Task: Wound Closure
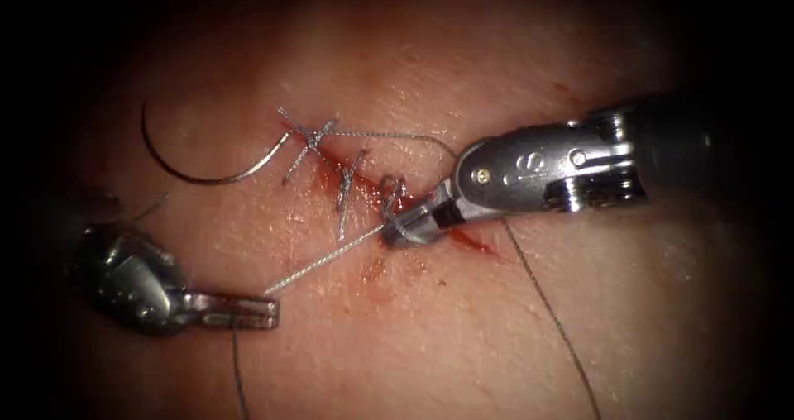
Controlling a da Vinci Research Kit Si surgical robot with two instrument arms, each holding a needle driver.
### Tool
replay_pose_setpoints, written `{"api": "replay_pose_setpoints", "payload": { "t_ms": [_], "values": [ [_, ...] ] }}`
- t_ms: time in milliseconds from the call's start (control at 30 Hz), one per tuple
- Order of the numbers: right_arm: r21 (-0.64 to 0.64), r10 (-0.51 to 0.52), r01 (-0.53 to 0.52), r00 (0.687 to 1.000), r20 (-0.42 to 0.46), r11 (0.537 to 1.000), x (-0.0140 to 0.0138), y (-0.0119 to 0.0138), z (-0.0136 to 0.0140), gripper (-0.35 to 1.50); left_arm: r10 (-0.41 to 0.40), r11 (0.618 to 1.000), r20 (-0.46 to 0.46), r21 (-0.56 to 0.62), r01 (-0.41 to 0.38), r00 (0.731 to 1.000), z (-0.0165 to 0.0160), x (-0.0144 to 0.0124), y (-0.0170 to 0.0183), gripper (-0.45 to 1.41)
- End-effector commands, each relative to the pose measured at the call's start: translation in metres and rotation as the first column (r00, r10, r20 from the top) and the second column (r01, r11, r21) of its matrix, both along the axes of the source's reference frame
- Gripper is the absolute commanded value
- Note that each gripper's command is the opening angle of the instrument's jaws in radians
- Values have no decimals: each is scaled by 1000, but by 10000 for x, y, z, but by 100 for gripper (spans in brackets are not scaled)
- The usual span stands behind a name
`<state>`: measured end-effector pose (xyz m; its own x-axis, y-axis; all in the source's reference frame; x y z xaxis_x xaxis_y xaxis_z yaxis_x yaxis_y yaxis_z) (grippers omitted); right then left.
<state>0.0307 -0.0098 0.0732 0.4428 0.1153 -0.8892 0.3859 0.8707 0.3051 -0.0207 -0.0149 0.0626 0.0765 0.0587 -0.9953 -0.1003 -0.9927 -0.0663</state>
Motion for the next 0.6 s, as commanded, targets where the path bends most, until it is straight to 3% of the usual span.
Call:
{"api": "replay_pose_setpoints", "payload": {
  "t_ms": [33, 333, 600],
  "values": [
    [-3, 11, -11, 1000, 5, 1000, 2, 2, 11, -35, 1, 1000, 1, 6, -1, 1000, 3, -2, -10, -45],
    [-12, 34, -34, 999, 19, 999, -9, 18, 16, -35, 21, 1000, -11, 22, -21, 1000, -19, 23, -72, -45],
    [-20, 40, -39, 999, 16, 999, -13, 27, 21, -35, 30, 999, -18, 18, -29, 999, -33, 29, -98, -45]
  ]
}}
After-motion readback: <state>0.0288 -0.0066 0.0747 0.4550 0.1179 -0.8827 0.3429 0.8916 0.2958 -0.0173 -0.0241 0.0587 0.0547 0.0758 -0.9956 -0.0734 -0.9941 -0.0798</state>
